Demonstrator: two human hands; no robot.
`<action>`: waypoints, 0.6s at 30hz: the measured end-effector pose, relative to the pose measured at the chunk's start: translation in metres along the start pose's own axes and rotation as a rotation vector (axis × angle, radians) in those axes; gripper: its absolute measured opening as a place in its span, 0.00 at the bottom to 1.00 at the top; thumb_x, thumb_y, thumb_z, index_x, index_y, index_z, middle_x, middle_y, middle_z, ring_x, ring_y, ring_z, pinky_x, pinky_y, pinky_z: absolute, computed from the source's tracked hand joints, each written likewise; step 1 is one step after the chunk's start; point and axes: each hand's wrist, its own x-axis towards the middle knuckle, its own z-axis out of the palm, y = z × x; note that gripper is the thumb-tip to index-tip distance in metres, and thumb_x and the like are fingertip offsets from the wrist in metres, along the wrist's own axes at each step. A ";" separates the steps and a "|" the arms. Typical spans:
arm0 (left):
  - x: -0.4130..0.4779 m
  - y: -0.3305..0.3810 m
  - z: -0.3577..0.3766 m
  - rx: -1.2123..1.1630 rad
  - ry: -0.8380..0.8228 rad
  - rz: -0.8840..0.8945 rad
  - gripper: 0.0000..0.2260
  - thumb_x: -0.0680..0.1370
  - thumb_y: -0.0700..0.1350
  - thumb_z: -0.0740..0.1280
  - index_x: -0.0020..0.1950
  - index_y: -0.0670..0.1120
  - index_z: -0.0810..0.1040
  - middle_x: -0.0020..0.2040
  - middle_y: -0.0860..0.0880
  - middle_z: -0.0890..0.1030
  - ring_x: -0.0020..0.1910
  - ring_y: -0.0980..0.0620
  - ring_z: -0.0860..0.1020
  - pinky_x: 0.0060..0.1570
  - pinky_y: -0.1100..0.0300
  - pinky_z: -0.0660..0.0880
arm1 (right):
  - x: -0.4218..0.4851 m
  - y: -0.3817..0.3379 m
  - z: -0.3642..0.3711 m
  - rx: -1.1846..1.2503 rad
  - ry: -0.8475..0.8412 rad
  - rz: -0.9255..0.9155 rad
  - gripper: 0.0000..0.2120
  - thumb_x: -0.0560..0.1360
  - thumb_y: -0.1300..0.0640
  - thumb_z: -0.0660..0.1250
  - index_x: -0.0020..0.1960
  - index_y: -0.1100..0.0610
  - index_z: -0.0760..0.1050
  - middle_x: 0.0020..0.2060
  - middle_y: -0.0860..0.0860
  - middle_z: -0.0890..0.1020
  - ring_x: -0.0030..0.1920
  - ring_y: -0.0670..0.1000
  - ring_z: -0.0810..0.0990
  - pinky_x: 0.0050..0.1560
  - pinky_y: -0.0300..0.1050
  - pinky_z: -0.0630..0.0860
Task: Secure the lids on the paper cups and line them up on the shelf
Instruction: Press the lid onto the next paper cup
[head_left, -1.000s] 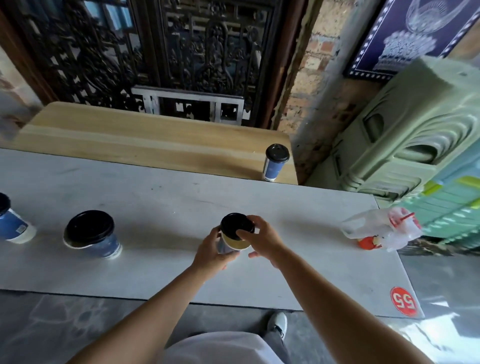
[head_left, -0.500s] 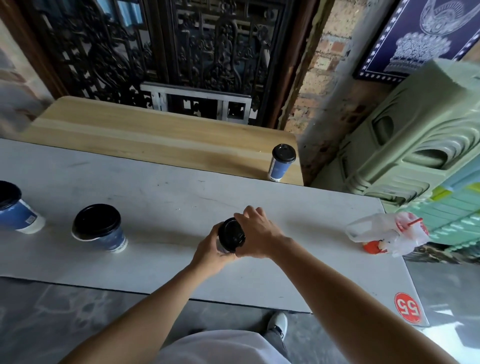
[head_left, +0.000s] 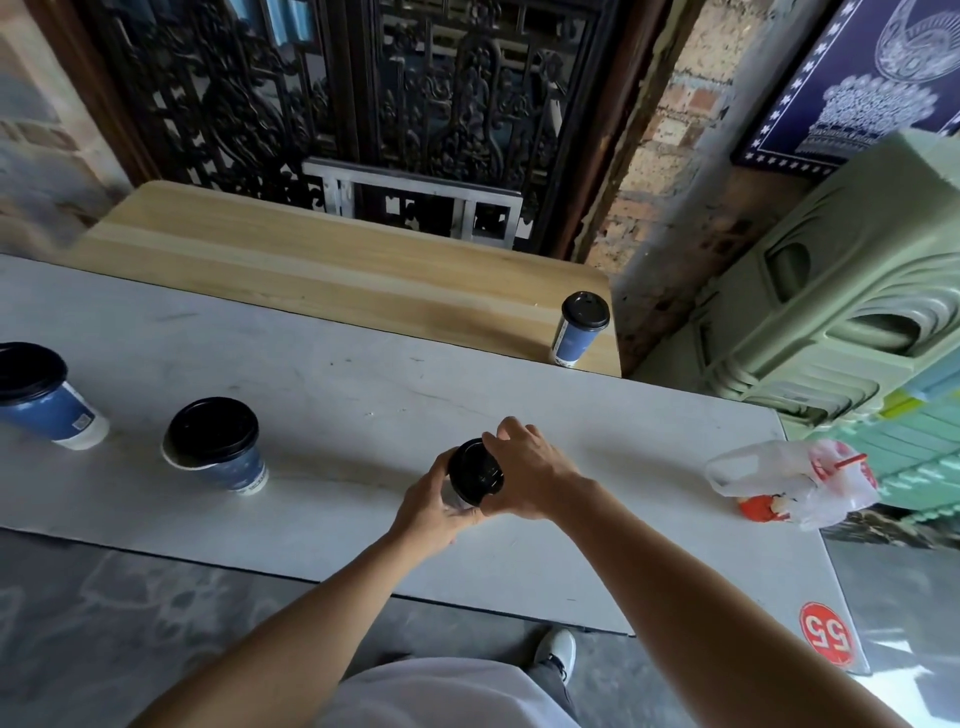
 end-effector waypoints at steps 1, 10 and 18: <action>0.000 0.001 0.000 -0.009 -0.001 -0.009 0.36 0.67 0.56 0.80 0.69 0.67 0.65 0.59 0.57 0.81 0.50 0.53 0.84 0.33 0.56 0.83 | 0.000 0.001 0.001 0.027 0.003 0.002 0.35 0.68 0.42 0.75 0.69 0.54 0.69 0.65 0.52 0.67 0.63 0.55 0.67 0.52 0.51 0.78; 0.001 0.004 -0.012 -0.201 -0.119 -0.103 0.27 0.69 0.47 0.74 0.66 0.64 0.73 0.59 0.53 0.83 0.52 0.51 0.83 0.44 0.53 0.84 | -0.003 0.003 0.022 0.327 0.076 0.050 0.42 0.69 0.49 0.76 0.79 0.50 0.62 0.70 0.48 0.63 0.66 0.55 0.61 0.62 0.44 0.70; 0.005 0.023 -0.010 -0.585 -0.023 -0.400 0.20 0.82 0.61 0.58 0.65 0.50 0.76 0.63 0.43 0.80 0.52 0.39 0.81 0.45 0.51 0.82 | -0.004 0.006 0.036 0.546 0.148 0.108 0.39 0.71 0.51 0.76 0.78 0.51 0.65 0.70 0.48 0.65 0.67 0.54 0.63 0.61 0.40 0.67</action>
